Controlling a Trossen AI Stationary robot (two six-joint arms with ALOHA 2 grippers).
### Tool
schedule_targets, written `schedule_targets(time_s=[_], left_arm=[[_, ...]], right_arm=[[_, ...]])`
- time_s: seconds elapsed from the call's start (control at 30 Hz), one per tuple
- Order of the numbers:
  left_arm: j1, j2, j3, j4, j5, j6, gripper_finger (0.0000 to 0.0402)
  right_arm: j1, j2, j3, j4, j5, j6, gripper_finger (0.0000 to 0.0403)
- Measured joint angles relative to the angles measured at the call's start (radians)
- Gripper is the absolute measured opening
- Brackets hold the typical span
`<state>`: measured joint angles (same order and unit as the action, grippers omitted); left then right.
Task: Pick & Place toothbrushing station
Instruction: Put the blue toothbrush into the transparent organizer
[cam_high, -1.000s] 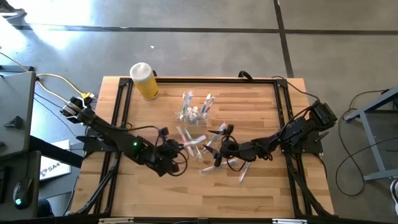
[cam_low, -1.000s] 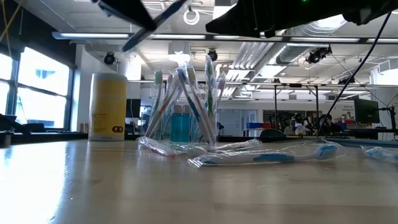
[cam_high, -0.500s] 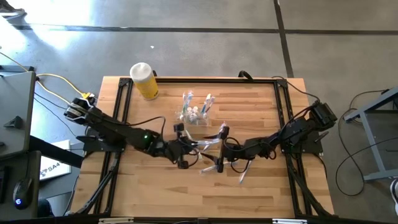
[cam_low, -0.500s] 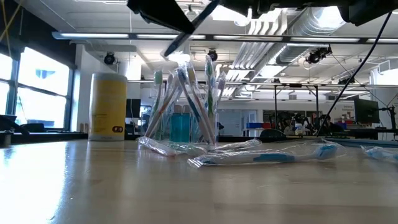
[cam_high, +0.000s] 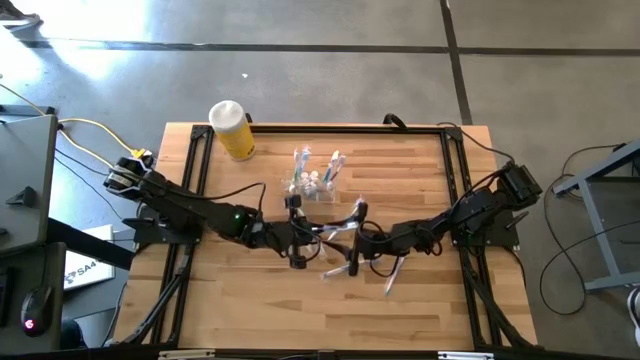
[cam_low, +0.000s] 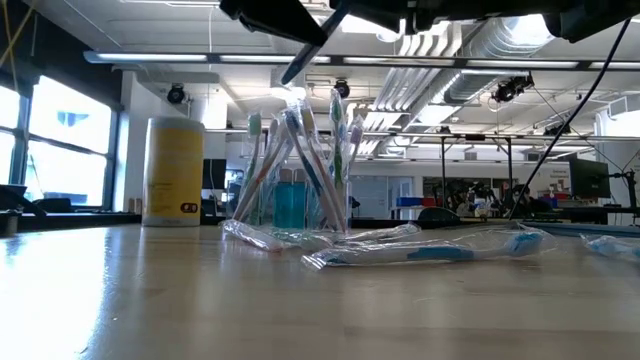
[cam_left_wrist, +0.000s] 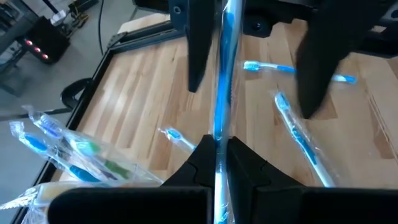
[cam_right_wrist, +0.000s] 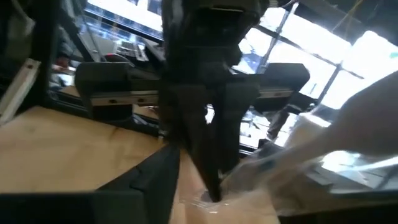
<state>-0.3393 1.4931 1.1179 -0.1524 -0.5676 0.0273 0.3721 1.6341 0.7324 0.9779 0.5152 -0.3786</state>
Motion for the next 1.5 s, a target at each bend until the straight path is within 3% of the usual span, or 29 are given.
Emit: schedule_targets(time_s=[0.1,0.3,0.43,0.6,0.8,0.97,1.1,1.23,1.5], left_arm=[[0.000,0.000,0.000,-0.001,0.000,0.003,0.0007],[-0.001,0.000,0.000,-0.011,0.004,0.013,0.0007],[-0.001,-0.001,0.000,-0.016,0.002,0.072,0.0032],[0.000,-0.002,0.000,-0.023,-0.010,0.101,0.0104],[0.000,-0.002,0.000,-0.063,-0.068,0.105,0.0183],[0.000,-0.002,0.000,-0.133,-0.176,0.126,0.0216],[0.000,-0.002,0.000,-0.160,-0.187,0.106,0.0220],[0.000,-0.002,0.000,-0.173,-0.179,0.074,0.0220],[-0.001,-0.002,0.000,-0.181,-0.178,0.073,0.0221]], right_arm=[[0.000,0.000,0.000,0.006,0.012,-0.057,0.0161],[-0.001,0.000,0.000,0.006,0.004,-0.146,0.0021],[0.001,0.000,0.000,-0.001,-0.004,-0.175,0.0014],[0.002,-0.035,0.000,-0.081,0.043,-0.165,0.0013],[0.001,-0.164,0.000,-0.367,0.186,0.006,0.0013],[-0.052,-0.279,0.000,-0.621,0.273,0.221,0.0013],[-0.146,-0.314,0.000,-0.694,0.223,0.342,0.0013],[-0.247,-0.287,0.000,-0.674,0.114,0.359,0.0013],[-0.364,-0.195,0.000,-0.604,0.013,0.382,0.0013]])
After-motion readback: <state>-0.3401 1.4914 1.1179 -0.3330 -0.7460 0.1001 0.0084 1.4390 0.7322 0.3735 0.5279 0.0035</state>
